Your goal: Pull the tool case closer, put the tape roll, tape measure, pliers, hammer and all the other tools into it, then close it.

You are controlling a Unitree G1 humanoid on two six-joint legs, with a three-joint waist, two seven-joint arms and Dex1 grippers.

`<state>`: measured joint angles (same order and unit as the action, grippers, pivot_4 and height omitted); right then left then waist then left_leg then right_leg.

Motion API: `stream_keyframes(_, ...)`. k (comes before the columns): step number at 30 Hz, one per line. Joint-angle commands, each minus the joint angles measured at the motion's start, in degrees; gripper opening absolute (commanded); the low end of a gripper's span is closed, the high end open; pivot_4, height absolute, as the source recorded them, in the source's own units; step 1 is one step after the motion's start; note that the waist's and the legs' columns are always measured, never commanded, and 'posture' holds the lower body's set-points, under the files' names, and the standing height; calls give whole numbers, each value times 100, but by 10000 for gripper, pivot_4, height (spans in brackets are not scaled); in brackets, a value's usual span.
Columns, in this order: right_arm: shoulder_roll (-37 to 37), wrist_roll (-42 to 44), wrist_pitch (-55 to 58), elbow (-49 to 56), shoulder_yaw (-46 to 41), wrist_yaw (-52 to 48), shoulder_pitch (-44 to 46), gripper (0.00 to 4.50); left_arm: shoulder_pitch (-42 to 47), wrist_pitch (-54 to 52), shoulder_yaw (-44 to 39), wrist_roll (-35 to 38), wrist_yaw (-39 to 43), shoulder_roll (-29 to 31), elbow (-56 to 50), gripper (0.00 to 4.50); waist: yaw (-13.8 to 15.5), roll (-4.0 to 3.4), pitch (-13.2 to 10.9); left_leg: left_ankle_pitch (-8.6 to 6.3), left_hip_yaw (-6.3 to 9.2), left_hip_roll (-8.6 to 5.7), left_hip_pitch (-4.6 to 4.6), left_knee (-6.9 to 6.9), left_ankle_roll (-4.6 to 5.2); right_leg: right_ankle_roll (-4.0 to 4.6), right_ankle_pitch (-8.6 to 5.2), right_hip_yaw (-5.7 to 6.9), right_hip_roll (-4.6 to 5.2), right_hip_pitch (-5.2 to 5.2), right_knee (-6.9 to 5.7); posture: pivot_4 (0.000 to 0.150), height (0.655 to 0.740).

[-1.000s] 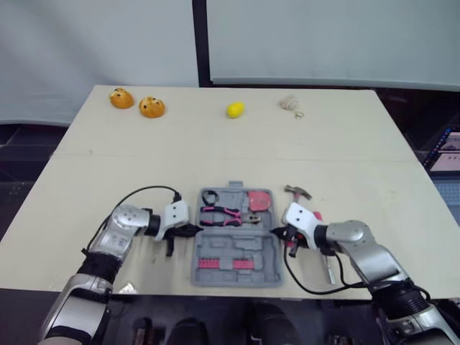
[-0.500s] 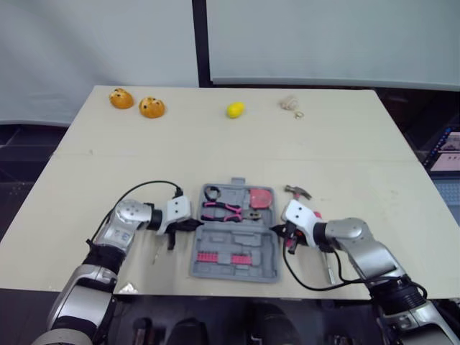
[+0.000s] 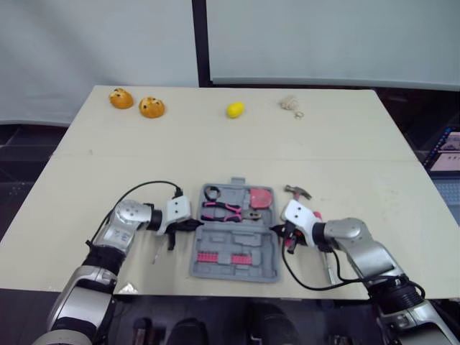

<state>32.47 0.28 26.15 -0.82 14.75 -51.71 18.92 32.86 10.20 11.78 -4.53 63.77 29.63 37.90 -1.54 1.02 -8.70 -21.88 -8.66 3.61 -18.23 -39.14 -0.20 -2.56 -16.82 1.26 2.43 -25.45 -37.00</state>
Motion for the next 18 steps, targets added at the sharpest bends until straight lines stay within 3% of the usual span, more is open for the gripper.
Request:
stream_keyframes(1,-19,159,-100,269,-78,-69,89,0,-225,-133,101,-22,-29,2,-260,349,-5,-1,0,0,0,0,0,0,0,0,0,0,0,0,0,1500,7370)
stream_keyframes(11,147,231,-37,349,-279,-34,68,0,-526,-546,-36,116,-10,130,-845,349,-8,-2,-2,-1,0,3,-3,4,-1,0,0,0,-1,-3,5,1500,7370)
stream_keyframes(18,710,435,199,1020,-603,-148,-200,0,-943,-815,-285,291,140,734,-1509,349,-36,-5,-4,-2,1,10,-6,10,-4,4,-2,0,-4,-8,7,1500,7370)
